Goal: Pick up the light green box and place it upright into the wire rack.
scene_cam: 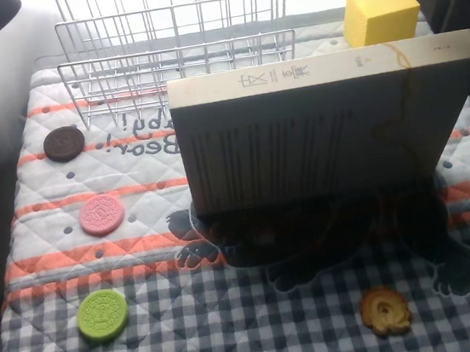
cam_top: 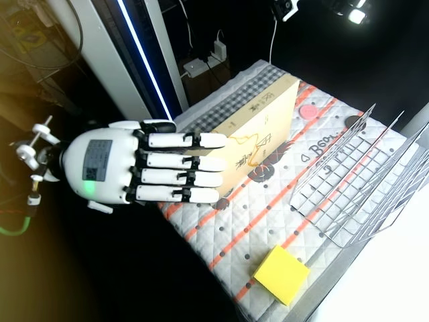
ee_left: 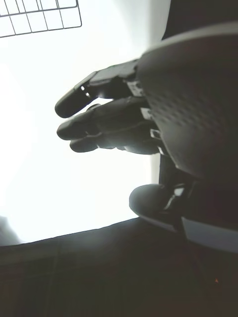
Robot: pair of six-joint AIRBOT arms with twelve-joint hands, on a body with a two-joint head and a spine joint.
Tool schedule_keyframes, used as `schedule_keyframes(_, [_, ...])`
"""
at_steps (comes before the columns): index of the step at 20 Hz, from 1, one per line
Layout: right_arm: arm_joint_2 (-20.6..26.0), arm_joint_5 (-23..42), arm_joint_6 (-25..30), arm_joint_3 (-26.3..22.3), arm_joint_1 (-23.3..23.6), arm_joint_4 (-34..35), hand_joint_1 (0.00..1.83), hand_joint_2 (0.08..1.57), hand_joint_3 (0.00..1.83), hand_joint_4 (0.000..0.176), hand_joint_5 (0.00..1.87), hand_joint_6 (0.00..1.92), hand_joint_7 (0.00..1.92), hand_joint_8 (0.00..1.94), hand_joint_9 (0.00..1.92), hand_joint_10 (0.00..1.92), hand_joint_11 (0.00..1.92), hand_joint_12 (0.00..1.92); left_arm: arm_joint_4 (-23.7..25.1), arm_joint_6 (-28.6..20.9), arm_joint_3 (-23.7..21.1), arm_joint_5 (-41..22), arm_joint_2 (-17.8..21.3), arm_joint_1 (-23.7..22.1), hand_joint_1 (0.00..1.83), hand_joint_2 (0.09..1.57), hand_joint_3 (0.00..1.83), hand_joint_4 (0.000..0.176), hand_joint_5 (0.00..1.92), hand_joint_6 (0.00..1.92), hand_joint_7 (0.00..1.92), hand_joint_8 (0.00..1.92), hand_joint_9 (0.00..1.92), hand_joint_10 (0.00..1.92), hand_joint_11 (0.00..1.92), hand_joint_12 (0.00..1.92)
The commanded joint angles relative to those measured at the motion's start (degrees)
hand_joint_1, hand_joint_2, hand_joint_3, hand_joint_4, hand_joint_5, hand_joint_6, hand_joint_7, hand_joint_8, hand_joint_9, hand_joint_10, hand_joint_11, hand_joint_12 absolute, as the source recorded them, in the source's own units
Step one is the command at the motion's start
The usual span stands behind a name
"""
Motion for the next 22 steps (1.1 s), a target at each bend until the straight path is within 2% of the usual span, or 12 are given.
schedule_keyframes(1, [0.2, 6.5, 0.2, 0.0, 1.0, 2.0, 0.71, 0.97, 0.0, 0.098, 0.15, 0.0, 0.14, 0.0, 0.12, 0.0, 0.09, 0.12, -0.6, -0.4, 0.2, -6.9, 0.0, -0.3, 0.4, 1.17, 0.0, 0.105, 0.55, 0.0, 0.46, 0.0, 0.41, 0.01, 0.0, 0.83])
schedule_keyframes(3, [-0.1, 6.0, 0.2, 0.0, 1.7, 1.3, 0.72, 0.95, 0.0, 0.135, 0.1, 0.0, 0.11, 0.0, 0.11, 0.0, 0.09, 0.06, -0.6, -0.4, 0.2, -6.8, -0.2, -0.3, 0.4, 1.18, 0.0, 0.112, 0.53, 0.0, 0.44, 0.0, 0.39, 0.0, 0.0, 0.83])
schedule_keyframes(8, [-1.5, 4.0, 0.2, 0.7, 5.3, -1.8, 0.68, 0.9, 0.0, 0.132, 0.03, 0.0, 0.09, 0.0, 0.1, 0.0, 0.1, 0.05, -0.6, -0.4, 0.4, -6.2, -0.5, -0.3, 0.41, 1.17, 0.0, 0.106, 0.54, 0.01, 0.43, 0.0, 0.38, 0.0, 0.0, 0.79])
schedule_keyframes(9, [-2.2, 2.8, 0.2, 1.2, 6.8, -3.3, 0.7, 0.89, 0.0, 0.145, 0.02, 0.0, 0.07, 0.0, 0.08, 0.0, 0.09, 0.05, -0.6, -0.4, 0.4, -6.2, -0.5, -0.3, 0.42, 1.17, 0.0, 0.102, 0.54, 0.01, 0.44, 0.0, 0.39, 0.0, 0.0, 0.79])
schedule_keyframes(12, [-6.0, -1.9, 0.2, 4.5, 13.0, -10.6, 0.76, 0.9, 0.0, 0.121, 0.0, 0.0, 0.08, 0.0, 0.11, 0.01, 0.08, 0.04, -0.6, -0.4, 0.5, -6.1, -0.7, -0.3, 0.43, 1.16, 0.0, 0.102, 0.54, 0.0, 0.43, 0.0, 0.38, 0.0, 0.0, 0.75])
schedule_keyframes(14, [-8.0, -5.0, 0.2, 6.4, 16.1, -14.2, 0.73, 0.89, 0.0, 0.135, 0.0, 0.0, 0.06, 0.0, 0.1, 0.01, 0.08, 0.05, -0.6, -0.4, 0.6, -6.1, -1.0, -0.3, 0.43, 1.16, 0.0, 0.102, 0.53, 0.0, 0.42, 0.0, 0.37, 0.0, 0.0, 0.75])
schedule_keyframes(15, [-8.5, -5.8, 0.2, 7.0, 16.9, -15.1, 0.71, 0.87, 0.0, 0.158, 0.0, 0.0, 0.07, 0.0, 0.12, 0.01, 0.09, 0.05, -0.6, -0.4, 0.7, -6.0, -1.0, -0.3, 0.43, 1.15, 0.0, 0.099, 0.54, 0.0, 0.42, 0.0, 0.38, 0.0, 0.0, 0.75])
schedule_keyframes(16, [-9.2, -6.7, 0.2, 7.7, 17.8, -16.4, 0.7, 0.86, 0.0, 0.156, 0.0, 0.0, 0.08, 0.01, 0.14, 0.02, 0.12, 0.06, -0.6, -0.4, 0.7, -5.9, -1.1, -0.3, 0.41, 1.16, 0.0, 0.115, 0.51, 0.0, 0.41, 0.0, 0.37, 0.0, 0.0, 0.74])
schedule_keyframes(18, [-10.2, -9.5, 0.2, 8.4, 19.6, -18.9, 0.7, 0.87, 0.0, 0.141, 0.0, 0.0, 0.09, 0.01, 0.17, 0.02, 0.14, 0.08, -0.6, -0.4, 0.7, -5.9, -1.1, -0.4, 0.41, 1.16, 0.0, 0.112, 0.52, 0.0, 0.41, 0.0, 0.36, 0.0, 0.0, 0.74])
schedule_keyframes(20, [-11.1, -11.4, 0.2, 9.0, 20.2, -20.3, 0.7, 0.89, 0.0, 0.144, 0.01, 0.0, 0.08, 0.0, 0.17, 0.02, 0.13, 0.07, -0.6, -0.4, 0.7, -5.9, -1.2, -0.4, 0.42, 1.16, 0.0, 0.109, 0.52, 0.0, 0.42, 0.0, 0.36, 0.0, 0.0, 0.75])
schedule_keyframes(21, [-11.4, -12.2, 0.2, 9.2, 20.2, -20.6, 0.74, 0.89, 0.0, 0.166, 0.03, 0.01, 0.1, 0.01, 0.15, 0.01, 0.11, 0.06, -0.6, -0.4, 0.7, -5.9, -1.2, -0.4, 0.4, 1.16, 0.0, 0.106, 0.53, 0.0, 0.42, 0.0, 0.37, 0.0, 0.0, 0.75])
schedule_keyframes(22, [-11.6, -13.1, 0.2, 9.3, 20.2, -21.1, 0.78, 0.9, 0.0, 0.137, 0.09, 0.01, 0.14, 0.01, 0.15, 0.0, 0.13, 0.08, -0.6, -0.4, 0.7, -5.9, -1.2, -0.4, 0.39, 1.17, 0.0, 0.104, 0.52, 0.0, 0.41, 0.0, 0.36, 0.0, 0.0, 0.74])
